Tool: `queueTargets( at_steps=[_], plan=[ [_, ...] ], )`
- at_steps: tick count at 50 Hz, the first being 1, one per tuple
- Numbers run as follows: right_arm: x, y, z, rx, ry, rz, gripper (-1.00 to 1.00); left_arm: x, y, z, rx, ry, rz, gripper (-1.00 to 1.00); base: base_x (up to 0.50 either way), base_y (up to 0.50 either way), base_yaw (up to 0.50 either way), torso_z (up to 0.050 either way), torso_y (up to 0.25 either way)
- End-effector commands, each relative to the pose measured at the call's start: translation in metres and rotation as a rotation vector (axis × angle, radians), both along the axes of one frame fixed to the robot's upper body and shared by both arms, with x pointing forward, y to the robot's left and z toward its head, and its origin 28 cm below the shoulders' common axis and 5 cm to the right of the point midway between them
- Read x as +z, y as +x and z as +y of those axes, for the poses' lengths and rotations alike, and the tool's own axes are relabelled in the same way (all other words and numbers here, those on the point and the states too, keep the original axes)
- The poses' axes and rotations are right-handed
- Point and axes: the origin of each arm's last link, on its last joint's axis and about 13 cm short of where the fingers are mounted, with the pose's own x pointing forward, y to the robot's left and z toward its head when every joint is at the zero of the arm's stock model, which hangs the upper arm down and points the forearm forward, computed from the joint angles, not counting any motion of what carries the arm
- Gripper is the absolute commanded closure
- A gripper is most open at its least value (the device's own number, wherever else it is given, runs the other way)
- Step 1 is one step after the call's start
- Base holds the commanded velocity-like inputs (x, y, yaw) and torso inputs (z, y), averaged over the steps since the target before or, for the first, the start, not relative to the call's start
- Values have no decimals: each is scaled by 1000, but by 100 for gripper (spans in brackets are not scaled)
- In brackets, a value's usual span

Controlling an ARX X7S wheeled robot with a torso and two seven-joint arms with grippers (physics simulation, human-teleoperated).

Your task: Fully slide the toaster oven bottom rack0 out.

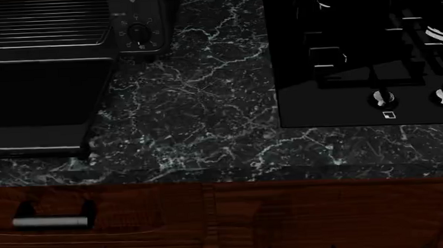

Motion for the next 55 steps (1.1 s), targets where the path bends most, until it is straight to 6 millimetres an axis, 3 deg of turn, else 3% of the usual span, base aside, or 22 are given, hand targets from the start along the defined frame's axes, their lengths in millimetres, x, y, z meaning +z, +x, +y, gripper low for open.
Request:
queueTargets(
  at_steps=[1, 3, 10, 13, 20, 24, 28, 38, 55],
  plan=[
    [0, 0, -2, -13, 0, 0, -100, 0, 0, 0, 0, 0, 0, -100, 0, 0, 0, 0, 0],
    [-1, -3, 2, 48, 38, -8, -100, 4, -2, 0, -13, -18, 2, -100, 0, 0, 0, 0, 0],
    [4, -2, 3, 28, -94, 66, -100, 11, -6, 4, -47, -40, 50, -100, 0, 0, 0, 0, 0],
    [23, 2, 1, 7, -114, 53, -100, 26, -8, 4, -64, -29, 27, -100, 0, 0, 0, 0, 0],
    [84, 13, 0, -8, -159, -18, -100, 96, -6, 4, -76, 80, -97, -100, 0, 0, 0, 0, 0],
    [110, 16, 1, -4, -183, -62, -100, 111, -2, 8, -57, 104, -131, -100, 0, 0, 0, 0, 0],
    [139, 20, 2, 66, -197, -104, -100, 141, 1, 9, -69, 114, -166, -100, 0, 0, 0, 0, 0],
    [187, 42, -2, 77, -271, -123, -100, 182, 11, 11, -80, 163, -208, -100, 0, 0, 0, 0, 0],
    [190, 39, -6, 104, -278, -135, -100, 190, 6, 9, -110, 165, -239, -100, 0, 0, 0, 0, 0]
  ],
)
